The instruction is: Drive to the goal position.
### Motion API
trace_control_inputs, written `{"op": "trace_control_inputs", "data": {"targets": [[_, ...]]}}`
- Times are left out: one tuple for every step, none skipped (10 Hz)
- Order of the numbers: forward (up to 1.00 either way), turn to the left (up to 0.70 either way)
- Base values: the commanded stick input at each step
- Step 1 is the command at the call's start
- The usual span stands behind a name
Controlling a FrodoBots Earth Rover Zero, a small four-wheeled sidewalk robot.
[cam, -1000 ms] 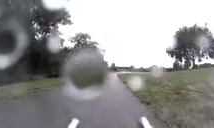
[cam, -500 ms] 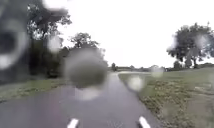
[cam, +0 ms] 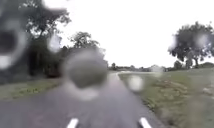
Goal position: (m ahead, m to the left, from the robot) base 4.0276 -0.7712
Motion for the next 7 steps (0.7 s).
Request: {"op": "trace_control_inputs", "data": {"targets": [[0.7,0.0],[0.7,0.0],[0.7,0.0],[0.7,0.0],[0.7,0.0],[0.7,0.0],[0.7,0.0]]}}
